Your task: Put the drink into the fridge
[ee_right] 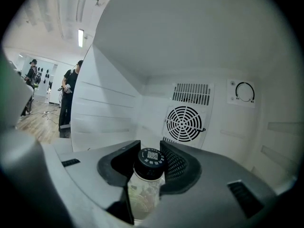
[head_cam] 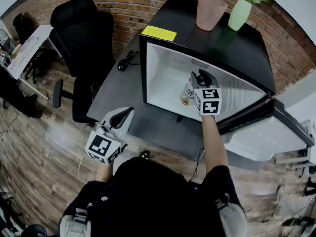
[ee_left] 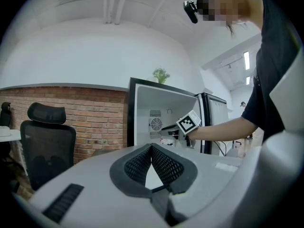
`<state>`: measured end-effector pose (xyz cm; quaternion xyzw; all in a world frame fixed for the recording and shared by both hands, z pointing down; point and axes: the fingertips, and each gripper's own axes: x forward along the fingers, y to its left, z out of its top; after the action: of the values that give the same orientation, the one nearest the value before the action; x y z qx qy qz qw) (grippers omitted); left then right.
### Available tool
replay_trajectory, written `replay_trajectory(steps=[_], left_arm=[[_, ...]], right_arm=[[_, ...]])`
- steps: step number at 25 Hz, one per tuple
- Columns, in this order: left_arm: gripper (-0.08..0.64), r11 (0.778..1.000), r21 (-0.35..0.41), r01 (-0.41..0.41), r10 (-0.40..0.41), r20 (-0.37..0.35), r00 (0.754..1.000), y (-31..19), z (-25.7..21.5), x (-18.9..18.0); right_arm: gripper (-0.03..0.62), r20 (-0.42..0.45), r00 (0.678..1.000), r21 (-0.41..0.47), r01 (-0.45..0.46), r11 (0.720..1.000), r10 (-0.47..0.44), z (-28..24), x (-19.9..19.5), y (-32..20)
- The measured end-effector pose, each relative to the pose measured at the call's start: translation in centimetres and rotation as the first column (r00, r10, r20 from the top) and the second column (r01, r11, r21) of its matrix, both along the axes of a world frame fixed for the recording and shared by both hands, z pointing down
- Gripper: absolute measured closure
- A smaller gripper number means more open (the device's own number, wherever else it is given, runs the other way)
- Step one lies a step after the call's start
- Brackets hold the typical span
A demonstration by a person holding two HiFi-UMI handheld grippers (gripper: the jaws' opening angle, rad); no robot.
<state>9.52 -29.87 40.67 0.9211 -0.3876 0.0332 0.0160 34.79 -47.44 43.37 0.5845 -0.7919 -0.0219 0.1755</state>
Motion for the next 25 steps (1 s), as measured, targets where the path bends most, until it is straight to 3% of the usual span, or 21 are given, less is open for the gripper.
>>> replay_trajectory(steps=[10,18,25], left_arm=[[0.557,1.000,0.000,0.004,-0.004,0.002,1.000,0.3,0.2,0.0],[0.557,1.000,-0.004,-0.006,0.006,0.004,1.000,0.1,0.3,0.1],[0.557,0.999,-0.011,-0.033,0.033,-0.011,0.999,-0.3,0.4,0.8]], right_arm=[[0.456,-0.025,1.000,0.017,0.015,1.000,-0.015,0.0,-0.5,0.2],[0.368,-0.008,1.000,0.027,0.014,1.000,-0.014,-0.4,-0.7,0.5],[0.337,0.041,0.999,0.109,0.007,0.994,-0.011,-3.0,-0.8,2.3]])
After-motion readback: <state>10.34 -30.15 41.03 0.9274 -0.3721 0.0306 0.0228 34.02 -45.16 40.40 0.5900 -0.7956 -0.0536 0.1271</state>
